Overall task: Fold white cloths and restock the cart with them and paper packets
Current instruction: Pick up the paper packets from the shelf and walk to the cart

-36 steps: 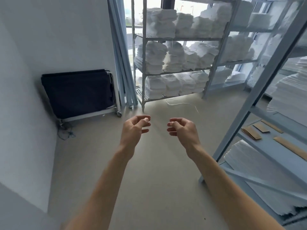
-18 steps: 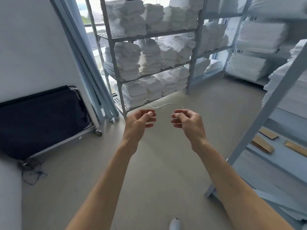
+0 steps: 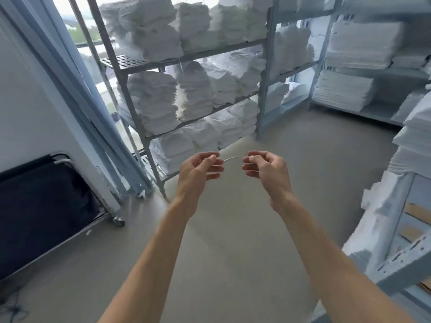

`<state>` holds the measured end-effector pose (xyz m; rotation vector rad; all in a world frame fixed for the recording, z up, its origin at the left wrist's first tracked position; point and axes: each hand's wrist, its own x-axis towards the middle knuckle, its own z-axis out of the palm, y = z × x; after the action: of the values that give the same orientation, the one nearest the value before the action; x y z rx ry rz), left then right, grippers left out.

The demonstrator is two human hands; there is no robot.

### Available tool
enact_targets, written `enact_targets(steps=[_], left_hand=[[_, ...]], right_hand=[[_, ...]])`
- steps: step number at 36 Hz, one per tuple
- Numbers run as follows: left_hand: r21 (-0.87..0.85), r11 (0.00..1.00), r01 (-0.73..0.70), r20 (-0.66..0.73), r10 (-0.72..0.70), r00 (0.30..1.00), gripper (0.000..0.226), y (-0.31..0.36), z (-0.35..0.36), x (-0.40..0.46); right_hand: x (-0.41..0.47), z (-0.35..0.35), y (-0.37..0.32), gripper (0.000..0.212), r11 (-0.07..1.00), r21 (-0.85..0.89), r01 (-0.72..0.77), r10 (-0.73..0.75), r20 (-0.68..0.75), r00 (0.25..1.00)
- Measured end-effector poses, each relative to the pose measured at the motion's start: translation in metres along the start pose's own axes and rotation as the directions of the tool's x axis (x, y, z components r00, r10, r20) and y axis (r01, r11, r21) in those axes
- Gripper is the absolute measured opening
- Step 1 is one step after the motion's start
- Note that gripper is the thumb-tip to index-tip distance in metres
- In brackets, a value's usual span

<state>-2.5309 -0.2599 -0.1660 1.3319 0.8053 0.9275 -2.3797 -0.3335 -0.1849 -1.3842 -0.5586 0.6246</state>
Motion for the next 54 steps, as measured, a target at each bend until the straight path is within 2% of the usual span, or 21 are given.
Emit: enact_targets(steps=[4, 11, 22, 29, 34, 37, 44, 48, 54], left_hand=[[-0.012, 1.0, 0.003, 0.069, -0.002, 0.998, 0.016, -0.011, 0.026, 0.071], [-0.041, 0.997, 0.064, 0.303, -0.049, 0.952, 0.016, -0.046, 0.082, 0.199], [-0.048, 0.992, 0.114, 0.629, -0.059, 0.776, 0.017, -0.053, 0.181, 0.346], [-0.055, 0.975, 0.213, 0.748, -0.101, 0.656, 0.018, -0.079, 0.246, 0.37], [-0.012, 0.97, 0.243, 0.796, -0.138, 0.59, 0.018, -0.092, 0.299, 0.37], [0.03, 0.976, 0.218, 0.844, -0.141, 0.517, 0.017, -0.098, 0.339, 0.368], [0.141, 0.983, 0.116, 0.896, -0.176, 0.408, 0.016, -0.106, 0.431, 0.378], [0.168, 0.983, 0.079, 0.921, -0.185, 0.342, 0.015, -0.117, 0.483, 0.384], [0.219, 0.97, 0.107, 0.955, -0.235, 0.181, 0.017, -0.143, 0.55, 0.361]], right_hand=[[0.062, -0.006, 0.005, 0.011, 1.0, -0.019, 0.009, -0.011, -0.082, 0.997], [0.166, -0.019, 0.024, 0.011, 0.997, -0.073, -0.01, -0.012, -0.29, 0.957], [0.269, -0.047, 0.003, 0.01, 0.992, -0.119, -0.049, -0.04, -0.644, 0.764], [0.282, -0.09, 0.005, 0.017, 0.997, -0.072, 0.027, -0.074, -0.797, 0.6], [0.295, -0.118, 0.021, 0.031, 0.998, -0.027, 0.056, -0.053, -0.837, 0.545], [0.308, -0.149, 0.028, 0.031, 0.995, -0.007, 0.096, -0.053, -0.871, 0.489], [0.351, -0.225, 0.033, 0.017, 0.979, 0.061, 0.195, -0.017, -0.926, 0.377], [0.368, -0.265, 0.036, 0.016, 0.977, 0.072, 0.201, -0.004, -0.936, 0.353], [0.359, -0.316, 0.05, 0.016, 0.988, 0.048, 0.147, 0.014, -0.974, 0.228]])
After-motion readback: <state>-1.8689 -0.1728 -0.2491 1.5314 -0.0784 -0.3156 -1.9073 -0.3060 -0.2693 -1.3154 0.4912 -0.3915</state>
